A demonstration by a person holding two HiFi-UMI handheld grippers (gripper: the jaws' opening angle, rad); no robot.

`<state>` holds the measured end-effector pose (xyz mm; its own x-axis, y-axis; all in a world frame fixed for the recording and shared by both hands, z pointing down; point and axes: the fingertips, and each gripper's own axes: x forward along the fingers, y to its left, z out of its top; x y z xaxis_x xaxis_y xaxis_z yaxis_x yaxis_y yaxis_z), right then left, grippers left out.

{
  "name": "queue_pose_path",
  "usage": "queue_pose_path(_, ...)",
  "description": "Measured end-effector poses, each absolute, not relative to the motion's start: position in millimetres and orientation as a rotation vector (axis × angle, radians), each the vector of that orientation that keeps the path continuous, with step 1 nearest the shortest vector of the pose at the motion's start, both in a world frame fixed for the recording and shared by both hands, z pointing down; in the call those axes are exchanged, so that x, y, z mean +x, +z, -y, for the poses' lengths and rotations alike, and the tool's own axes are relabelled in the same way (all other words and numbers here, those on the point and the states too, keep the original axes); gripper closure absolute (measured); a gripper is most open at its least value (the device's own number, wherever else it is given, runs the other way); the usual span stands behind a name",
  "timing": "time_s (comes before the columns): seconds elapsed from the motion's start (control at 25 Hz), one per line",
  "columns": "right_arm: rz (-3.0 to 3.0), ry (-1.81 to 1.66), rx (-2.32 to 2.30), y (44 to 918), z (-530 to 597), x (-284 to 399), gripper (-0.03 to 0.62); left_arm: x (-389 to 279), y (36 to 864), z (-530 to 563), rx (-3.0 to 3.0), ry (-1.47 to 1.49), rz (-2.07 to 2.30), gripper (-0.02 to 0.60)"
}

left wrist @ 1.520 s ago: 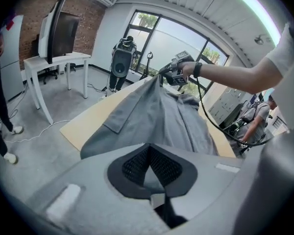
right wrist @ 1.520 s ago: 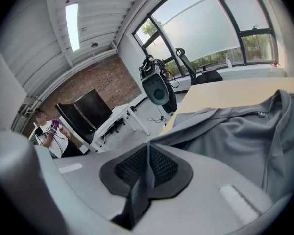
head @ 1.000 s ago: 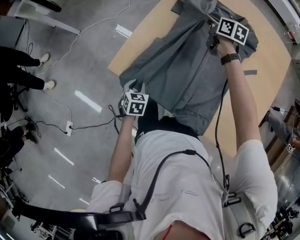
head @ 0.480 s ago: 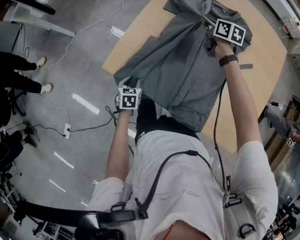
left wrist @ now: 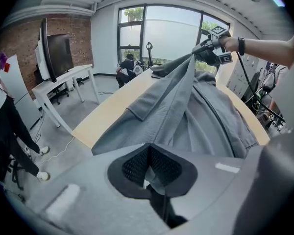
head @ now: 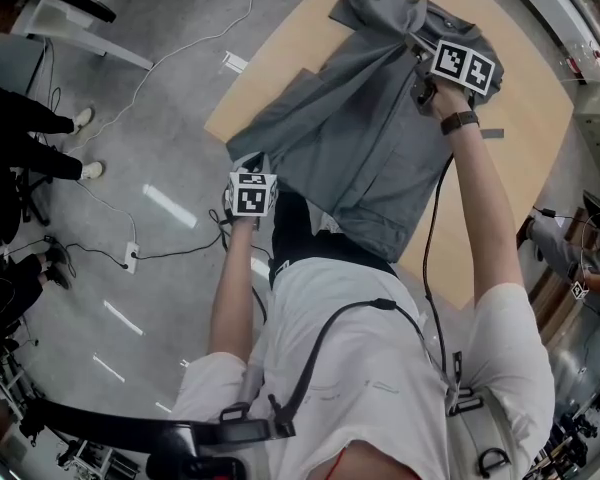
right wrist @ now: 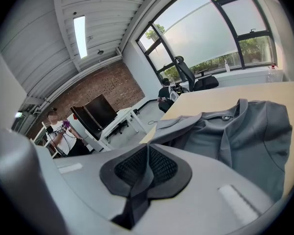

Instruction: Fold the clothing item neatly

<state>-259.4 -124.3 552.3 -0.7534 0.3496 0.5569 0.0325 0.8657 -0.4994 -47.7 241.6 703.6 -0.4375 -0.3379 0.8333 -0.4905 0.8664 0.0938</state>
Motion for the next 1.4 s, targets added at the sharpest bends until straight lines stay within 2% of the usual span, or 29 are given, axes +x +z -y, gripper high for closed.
queue_pose_path(0.32, 2.388, 0.639, -0.269, 545.0, 140.3, -247.5, 0.576, -24.7, 631.0, -218.6, 0.701, 0.056, 2.139, 0.58)
queue_pose_path(0.6, 2.461, 0.704, -0.205, 527.4, 185.3, -230.7, 0.577, 32.9, 569.1, -159.6, 0.932, -0.094, 2.072, 0.58)
queue_pose_path(0.72, 2.475, 0.732, -0.149, 526.0, 214.7, -217.2, 0.577, 74.1, 570.0, -124.9, 1.048, -0.126, 1.943, 0.58)
queue_pose_path(0.84, 2.419, 0.703, -0.074, 560.9, 235.4, -199.3, 0.571, 112.8, 606.8, -92.7, 1.073, -0.126, 1.822, 0.577)
queue_pose_path(0.88, 2.398, 0.661, -0.031, 579.6, 240.9, -191.7, 0.547, 123.1, 623.8, -85.5, 1.07, -0.12, 1.787, 0.573)
queue_pose_path(0.96, 2.361, 0.548, 0.043, 615.1, 247.6, -173.5, 0.464, 137.5, 653.3, -79.8, 1.058, -0.087, 1.731, 0.498)
queue_pose_path(1.12, 2.365, 0.56, 0.061, 642.6, 246.8, -126.8, 0.459, 136.3, 663.0, -85.5, 1.048, -0.022, 1.734, 0.492)
queue_pose_path(1.2, 2.376, 0.689, 0.079, 644.9, 248.8, -91.8, 0.505, 125.4, 656.1, -90.5, 1.052, 0.008, 1.759, 0.494)
queue_pose_path(1.4, 2.389, 0.834, 0.077, 639.6, 231.7, -6.6, 0.52, 69.7, 635.2, -101.3, 1.017, 0.032, 1.863, 0.494)
